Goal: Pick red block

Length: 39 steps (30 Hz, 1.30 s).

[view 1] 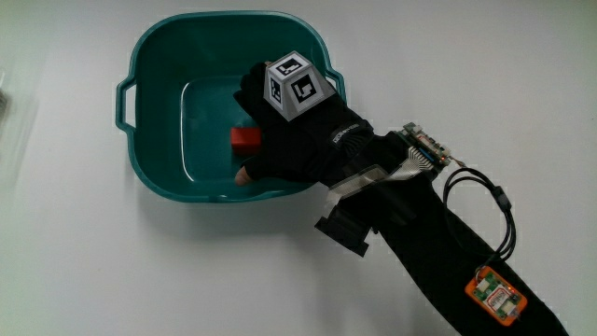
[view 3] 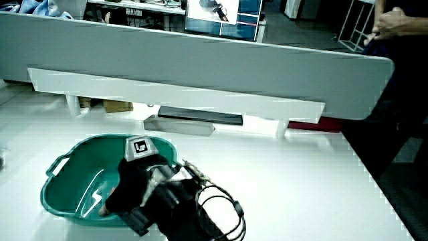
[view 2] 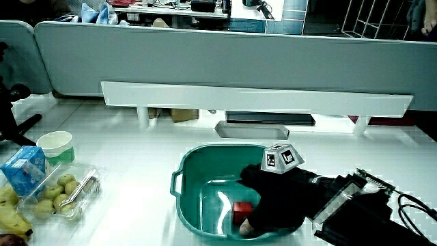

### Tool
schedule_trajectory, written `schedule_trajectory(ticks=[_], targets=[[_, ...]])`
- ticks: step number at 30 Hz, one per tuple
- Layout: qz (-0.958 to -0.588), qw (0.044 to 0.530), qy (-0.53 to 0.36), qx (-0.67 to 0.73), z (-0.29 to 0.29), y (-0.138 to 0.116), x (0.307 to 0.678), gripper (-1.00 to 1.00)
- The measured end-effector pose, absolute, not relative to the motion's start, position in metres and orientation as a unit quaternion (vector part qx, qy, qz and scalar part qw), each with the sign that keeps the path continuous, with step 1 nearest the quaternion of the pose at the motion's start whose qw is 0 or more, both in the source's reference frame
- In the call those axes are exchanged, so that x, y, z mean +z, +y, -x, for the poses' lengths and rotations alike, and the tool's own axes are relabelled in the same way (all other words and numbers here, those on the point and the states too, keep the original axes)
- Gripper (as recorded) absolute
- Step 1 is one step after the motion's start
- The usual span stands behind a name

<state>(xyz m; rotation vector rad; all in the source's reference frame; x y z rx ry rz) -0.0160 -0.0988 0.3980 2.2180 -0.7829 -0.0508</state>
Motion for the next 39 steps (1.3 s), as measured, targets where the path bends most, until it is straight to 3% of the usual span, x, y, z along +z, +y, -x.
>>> schedule_trajectory(ticks=[7, 39], targets=[[-0.868, 0.397, -0.298, -0.034, 0.023, -0.100, 0.406, 0.00], [-0.867, 0.387, -0.313, -0.015, 0.038, -0.098, 0.416, 0.59]])
